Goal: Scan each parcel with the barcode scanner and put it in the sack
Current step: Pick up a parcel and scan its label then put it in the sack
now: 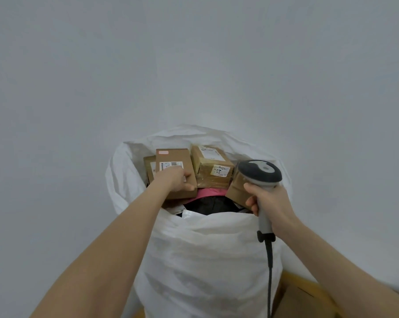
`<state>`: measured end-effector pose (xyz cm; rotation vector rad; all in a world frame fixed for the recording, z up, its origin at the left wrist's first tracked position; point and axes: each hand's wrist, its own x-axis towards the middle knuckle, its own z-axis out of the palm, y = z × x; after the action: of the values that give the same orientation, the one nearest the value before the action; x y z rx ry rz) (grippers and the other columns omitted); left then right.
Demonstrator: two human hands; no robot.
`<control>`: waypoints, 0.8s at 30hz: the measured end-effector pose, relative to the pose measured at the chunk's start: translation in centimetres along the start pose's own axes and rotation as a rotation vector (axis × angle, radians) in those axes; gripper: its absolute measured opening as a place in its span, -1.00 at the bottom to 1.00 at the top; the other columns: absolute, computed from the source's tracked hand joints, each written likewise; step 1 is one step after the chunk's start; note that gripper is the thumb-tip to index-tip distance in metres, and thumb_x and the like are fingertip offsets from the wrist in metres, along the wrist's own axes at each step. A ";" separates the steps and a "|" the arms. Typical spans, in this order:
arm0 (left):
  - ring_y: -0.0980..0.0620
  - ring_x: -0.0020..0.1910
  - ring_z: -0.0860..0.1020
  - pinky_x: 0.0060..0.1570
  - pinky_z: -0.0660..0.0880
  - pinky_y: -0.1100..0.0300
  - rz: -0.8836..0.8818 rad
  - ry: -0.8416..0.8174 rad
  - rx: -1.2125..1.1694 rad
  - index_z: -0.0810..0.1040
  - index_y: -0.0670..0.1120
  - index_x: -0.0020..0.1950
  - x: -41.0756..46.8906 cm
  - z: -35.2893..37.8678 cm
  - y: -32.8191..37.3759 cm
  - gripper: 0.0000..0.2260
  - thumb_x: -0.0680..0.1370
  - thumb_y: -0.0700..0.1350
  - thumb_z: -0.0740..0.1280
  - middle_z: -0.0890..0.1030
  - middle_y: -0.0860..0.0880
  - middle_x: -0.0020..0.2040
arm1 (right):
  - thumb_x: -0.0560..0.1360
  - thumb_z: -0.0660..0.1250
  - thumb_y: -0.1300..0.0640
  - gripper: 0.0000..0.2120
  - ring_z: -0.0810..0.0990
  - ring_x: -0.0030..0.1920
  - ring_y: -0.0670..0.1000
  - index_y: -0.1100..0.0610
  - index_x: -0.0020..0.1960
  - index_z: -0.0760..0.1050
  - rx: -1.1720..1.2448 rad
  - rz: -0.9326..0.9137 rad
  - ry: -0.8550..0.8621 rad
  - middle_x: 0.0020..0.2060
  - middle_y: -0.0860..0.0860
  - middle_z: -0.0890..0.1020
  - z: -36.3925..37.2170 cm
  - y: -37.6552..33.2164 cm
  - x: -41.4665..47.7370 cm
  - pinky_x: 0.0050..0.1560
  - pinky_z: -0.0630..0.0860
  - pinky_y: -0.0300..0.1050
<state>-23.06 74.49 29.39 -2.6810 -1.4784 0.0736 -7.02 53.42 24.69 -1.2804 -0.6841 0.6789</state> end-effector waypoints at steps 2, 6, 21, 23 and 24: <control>-0.11 0.38 0.37 0.18 0.39 -0.01 -0.004 0.026 0.052 0.31 0.09 0.49 0.7 0.3 -0.7 -0.50 0.57 0.18 0.26 0.36 -0.06 0.45 | 0.48 0.43 0.19 -0.86 0.46 -0.58 -0.06 0.23 -0.21 0.55 -0.002 0.006 0.022 -0.53 0.07 0.58 -0.4 0.3 0.1 -0.52 0.42 -0.22; -0.10 0.24 0.45 0.00 0.39 0.01 -0.072 0.227 0.038 0.42 0.11 0.34 1.7 1.5 -2.3 -0.70 0.64 0.11 0.13 0.47 -0.04 0.26 | 0.46 0.45 0.18 -0.84 0.46 -0.57 -0.05 0.27 -0.20 0.57 -0.021 0.027 0.058 -0.50 0.10 0.59 -1.5 0.8 -0.2 -0.49 0.42 -0.19; -0.16 0.43 0.28 0.25 0.38 -0.08 0.038 0.460 -0.102 0.26 -0.06 0.50 -2.5 -0.8 9.0 -0.43 0.59 0.22 0.18 0.23 -0.15 0.49 | 0.48 0.43 0.18 -0.88 0.46 -0.54 -0.03 0.24 -0.10 0.55 0.063 0.116 0.083 -0.49 0.09 0.59 -8.1 0.8 -4.5 -0.49 0.46 -0.20; -0.13 0.45 0.26 0.24 0.38 -0.06 0.104 0.494 -0.131 0.25 -0.06 0.50 -3.2 -1.0 12.6 -0.44 0.59 0.21 0.18 0.22 -0.13 0.50 | 0.48 0.43 0.17 -0.87 0.47 -0.52 -0.01 0.24 -0.10 0.55 0.067 0.126 0.092 -0.48 0.08 0.60 -10.0 1.1 -5.2 -0.45 0.47 -0.18; -0.12 0.45 0.26 0.25 0.38 -0.05 0.137 0.512 -0.157 0.25 -0.07 0.50 -3.6 -1.0 14.5 -0.44 0.59 0.20 0.19 0.22 -0.12 0.50 | 0.49 0.42 0.17 -0.87 0.47 -0.51 -0.01 0.23 -0.09 0.55 0.071 0.131 0.098 -0.48 0.07 0.60 -11.0 1.4 -5.4 -0.44 0.47 -0.18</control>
<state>-12.73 63.71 29.05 -2.6255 -1.1797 -0.6924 -1.97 42.67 21.16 -1.2923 -0.4948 0.7360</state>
